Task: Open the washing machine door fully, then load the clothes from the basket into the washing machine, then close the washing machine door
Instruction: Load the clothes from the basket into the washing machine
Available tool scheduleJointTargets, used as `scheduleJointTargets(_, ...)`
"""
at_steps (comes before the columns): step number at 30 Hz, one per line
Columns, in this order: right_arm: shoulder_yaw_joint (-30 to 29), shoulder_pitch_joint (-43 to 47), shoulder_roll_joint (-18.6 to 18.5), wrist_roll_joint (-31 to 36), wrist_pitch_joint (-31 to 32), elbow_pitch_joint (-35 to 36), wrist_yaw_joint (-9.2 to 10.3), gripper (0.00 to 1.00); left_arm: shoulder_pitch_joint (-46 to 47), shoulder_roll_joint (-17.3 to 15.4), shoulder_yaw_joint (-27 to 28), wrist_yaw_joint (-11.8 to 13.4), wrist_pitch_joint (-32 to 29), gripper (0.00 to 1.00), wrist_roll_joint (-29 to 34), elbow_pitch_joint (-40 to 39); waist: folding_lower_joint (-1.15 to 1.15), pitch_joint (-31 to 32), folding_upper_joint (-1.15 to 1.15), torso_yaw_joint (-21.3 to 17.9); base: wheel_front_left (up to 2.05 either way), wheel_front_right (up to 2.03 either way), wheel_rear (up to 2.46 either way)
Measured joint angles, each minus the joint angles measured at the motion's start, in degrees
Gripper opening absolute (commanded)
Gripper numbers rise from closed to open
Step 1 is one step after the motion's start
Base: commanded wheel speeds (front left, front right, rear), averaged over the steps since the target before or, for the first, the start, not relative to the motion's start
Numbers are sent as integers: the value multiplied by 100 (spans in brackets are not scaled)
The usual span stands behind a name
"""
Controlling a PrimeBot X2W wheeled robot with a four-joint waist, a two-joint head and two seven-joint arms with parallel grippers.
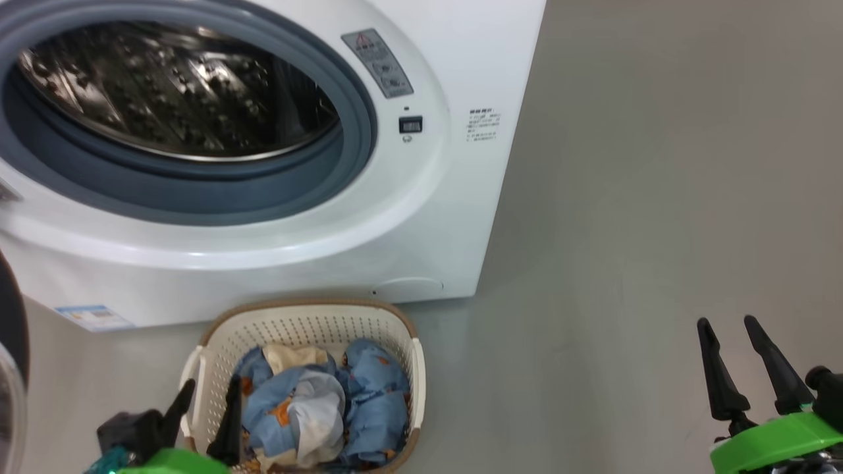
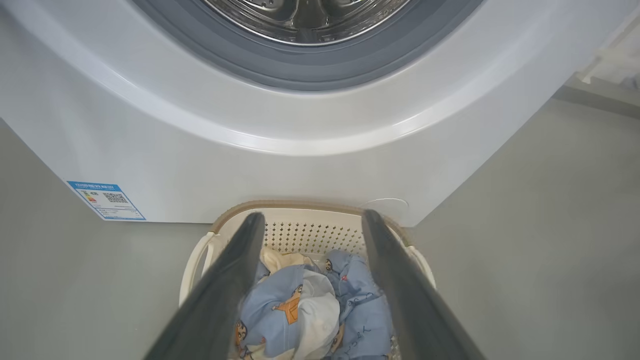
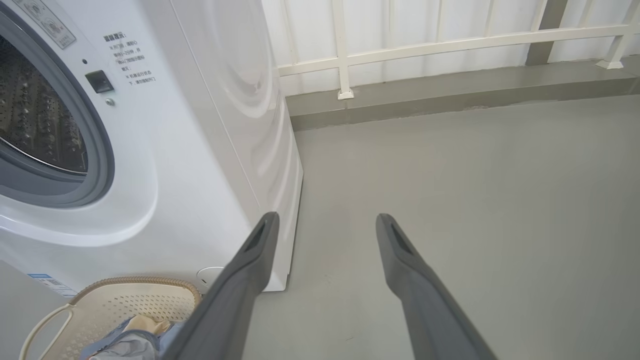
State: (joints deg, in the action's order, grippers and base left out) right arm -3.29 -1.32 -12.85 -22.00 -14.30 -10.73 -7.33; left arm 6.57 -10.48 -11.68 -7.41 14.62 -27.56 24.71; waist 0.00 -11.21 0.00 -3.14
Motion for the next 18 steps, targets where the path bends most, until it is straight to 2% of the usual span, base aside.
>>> scheduleJointTargets(8, 70, -335, 53, 9, 0, 124, 0, 100, 800, 168, -320, 1, 1, 100, 115, 1003, 0, -531, 0, -44, 0, 0, 0)
scheduleJointTargets(12, 88, -617, 141, 21, 0, 214, 0, 100, 1382, 160, -617, 1, 0, 100, 11, 1762, 0, -931, 0, -84, 0, 0, 0)
scheduleJointTargets(18, 109, -865, 213, 26, -1, 276, 0, 100, 1985, 96, -1011, 1, 0, 100, -231, 2452, 0, -1347, 0, -132, 0, 0, 0)
